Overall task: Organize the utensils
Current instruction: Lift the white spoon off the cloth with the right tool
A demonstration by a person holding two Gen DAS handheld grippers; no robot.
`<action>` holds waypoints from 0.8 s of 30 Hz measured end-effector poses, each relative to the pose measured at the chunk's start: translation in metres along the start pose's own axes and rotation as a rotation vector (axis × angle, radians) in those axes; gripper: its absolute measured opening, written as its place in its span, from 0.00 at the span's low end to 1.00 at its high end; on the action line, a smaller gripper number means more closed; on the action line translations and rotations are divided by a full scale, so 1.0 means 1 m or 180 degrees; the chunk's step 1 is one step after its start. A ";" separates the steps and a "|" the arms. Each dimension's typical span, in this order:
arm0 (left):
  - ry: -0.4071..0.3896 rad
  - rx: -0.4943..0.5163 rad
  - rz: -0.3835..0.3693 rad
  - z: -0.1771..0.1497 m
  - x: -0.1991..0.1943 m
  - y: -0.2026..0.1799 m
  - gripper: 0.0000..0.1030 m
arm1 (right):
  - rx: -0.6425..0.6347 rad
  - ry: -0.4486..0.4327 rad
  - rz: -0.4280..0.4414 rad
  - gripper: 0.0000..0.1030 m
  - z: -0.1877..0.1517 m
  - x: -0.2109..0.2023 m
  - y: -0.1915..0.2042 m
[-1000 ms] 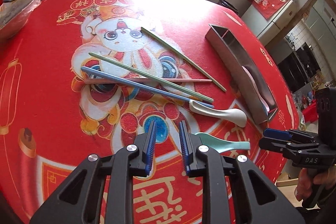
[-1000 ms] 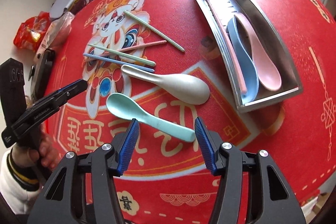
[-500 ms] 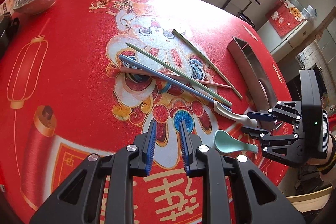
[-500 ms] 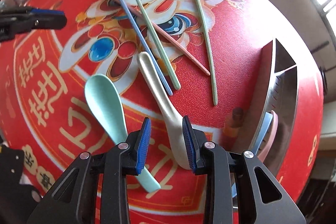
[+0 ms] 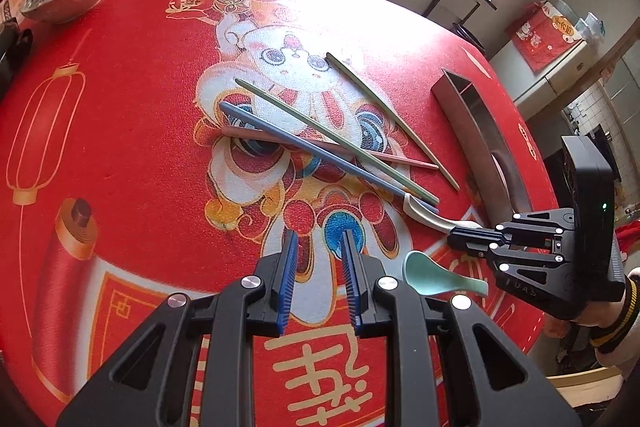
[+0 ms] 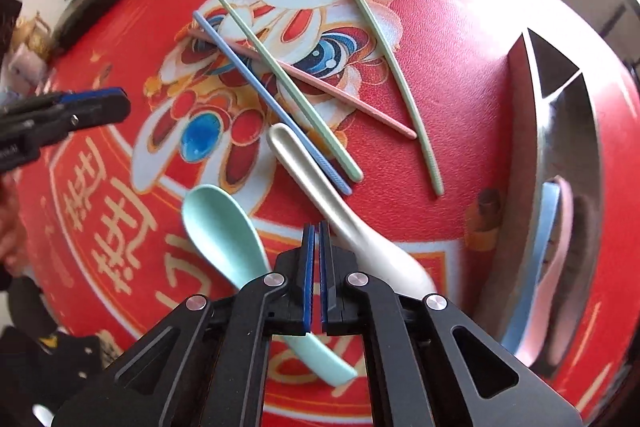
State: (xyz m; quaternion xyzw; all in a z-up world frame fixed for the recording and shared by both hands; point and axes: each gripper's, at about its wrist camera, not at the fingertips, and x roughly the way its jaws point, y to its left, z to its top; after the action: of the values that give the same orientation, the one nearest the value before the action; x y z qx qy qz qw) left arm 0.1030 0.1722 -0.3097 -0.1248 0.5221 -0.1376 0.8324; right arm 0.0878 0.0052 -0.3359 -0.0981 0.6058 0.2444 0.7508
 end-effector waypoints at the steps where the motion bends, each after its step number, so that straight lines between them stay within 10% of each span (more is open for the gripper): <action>1: 0.0001 -0.0002 0.0002 0.000 0.000 0.001 0.21 | 0.0103 -0.0018 0.0058 0.01 0.001 -0.001 -0.003; 4: -0.0001 -0.0002 0.0005 0.001 0.000 0.001 0.21 | 0.0340 -0.0071 0.0138 0.02 0.006 -0.006 -0.018; 18: 0.0038 -0.0072 0.0076 -0.010 0.001 0.008 0.23 | -0.1000 0.0100 -0.0630 0.08 0.008 -0.001 0.013; 21: 0.0030 -0.0006 0.0192 -0.013 0.000 0.007 0.36 | -0.1068 0.0057 -0.0650 0.43 0.006 -0.007 0.010; 24: 0.0033 0.0015 0.0220 -0.013 0.000 0.008 0.38 | -0.1201 -0.0008 -0.0602 0.45 0.002 -0.014 0.010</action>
State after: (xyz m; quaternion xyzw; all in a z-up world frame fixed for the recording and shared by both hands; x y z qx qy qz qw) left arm 0.0918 0.1788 -0.3184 -0.1041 0.5301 -0.1106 0.8342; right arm 0.0829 0.0113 -0.3205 -0.2930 0.5364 0.2820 0.7395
